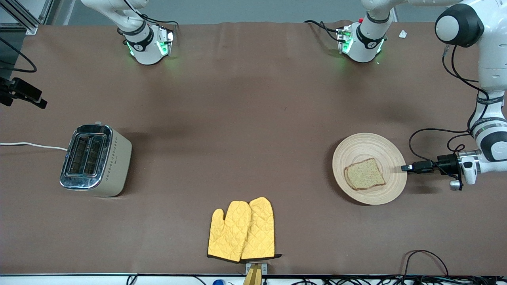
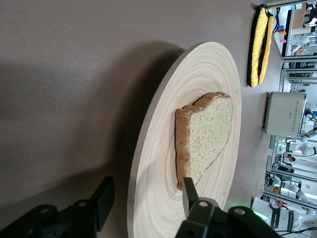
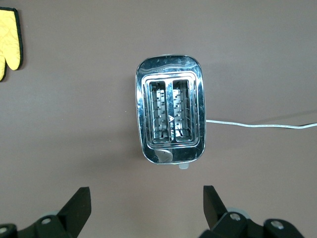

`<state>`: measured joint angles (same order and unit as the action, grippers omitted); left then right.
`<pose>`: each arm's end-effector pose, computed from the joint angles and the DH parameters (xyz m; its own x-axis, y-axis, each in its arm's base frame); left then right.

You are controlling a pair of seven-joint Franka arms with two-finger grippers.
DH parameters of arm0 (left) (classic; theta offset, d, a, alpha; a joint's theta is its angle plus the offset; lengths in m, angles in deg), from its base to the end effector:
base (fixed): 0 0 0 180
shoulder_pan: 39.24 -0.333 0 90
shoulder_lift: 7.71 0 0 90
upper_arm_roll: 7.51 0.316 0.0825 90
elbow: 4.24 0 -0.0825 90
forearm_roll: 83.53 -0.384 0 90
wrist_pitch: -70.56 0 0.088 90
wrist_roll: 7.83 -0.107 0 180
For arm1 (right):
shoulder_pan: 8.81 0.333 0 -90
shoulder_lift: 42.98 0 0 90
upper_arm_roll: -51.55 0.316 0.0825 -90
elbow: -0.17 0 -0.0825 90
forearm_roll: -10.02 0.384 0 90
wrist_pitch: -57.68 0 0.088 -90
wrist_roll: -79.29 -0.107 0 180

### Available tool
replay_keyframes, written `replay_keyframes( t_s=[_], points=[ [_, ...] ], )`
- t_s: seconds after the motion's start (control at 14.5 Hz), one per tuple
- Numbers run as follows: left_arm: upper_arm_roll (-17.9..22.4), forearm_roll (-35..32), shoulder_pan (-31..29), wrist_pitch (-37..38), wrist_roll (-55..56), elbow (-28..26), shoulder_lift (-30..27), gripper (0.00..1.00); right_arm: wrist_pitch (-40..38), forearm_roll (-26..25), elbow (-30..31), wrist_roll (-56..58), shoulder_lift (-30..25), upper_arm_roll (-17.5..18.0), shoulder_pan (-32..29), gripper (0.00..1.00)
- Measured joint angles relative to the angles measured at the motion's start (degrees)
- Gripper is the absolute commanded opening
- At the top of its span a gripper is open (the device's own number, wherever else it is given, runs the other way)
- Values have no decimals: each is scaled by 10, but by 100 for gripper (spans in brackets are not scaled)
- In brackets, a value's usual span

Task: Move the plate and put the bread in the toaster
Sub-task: 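Grip the plate rim with the left gripper and slide it toward the toaster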

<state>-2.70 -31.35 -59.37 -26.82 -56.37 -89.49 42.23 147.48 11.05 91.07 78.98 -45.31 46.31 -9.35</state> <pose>0.6261 0.2004 0.1430 0.9994 0.0036 -0.0354 0.0312 -0.5697 0.8212 0.5391 -0.0537 0.6390 0.9941 -0.1060 0.0212 -0.1055 -0.9942 -0.0218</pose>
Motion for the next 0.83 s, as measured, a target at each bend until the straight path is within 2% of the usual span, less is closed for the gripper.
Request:
replay_keyframes(
  t_s=[0.34,0.62,0.83],
  points=[
    [-1,1,1,0,-17,0,10,30,0,0,0,0,0,0,0,100],
    [-1,8,1,0,-34,1,21,8,0,0,0,0,0,0,0,100],
    [-1,16,0,11,-55,4,20,1,0,0,0,0,0,0,0,100]
  ],
)
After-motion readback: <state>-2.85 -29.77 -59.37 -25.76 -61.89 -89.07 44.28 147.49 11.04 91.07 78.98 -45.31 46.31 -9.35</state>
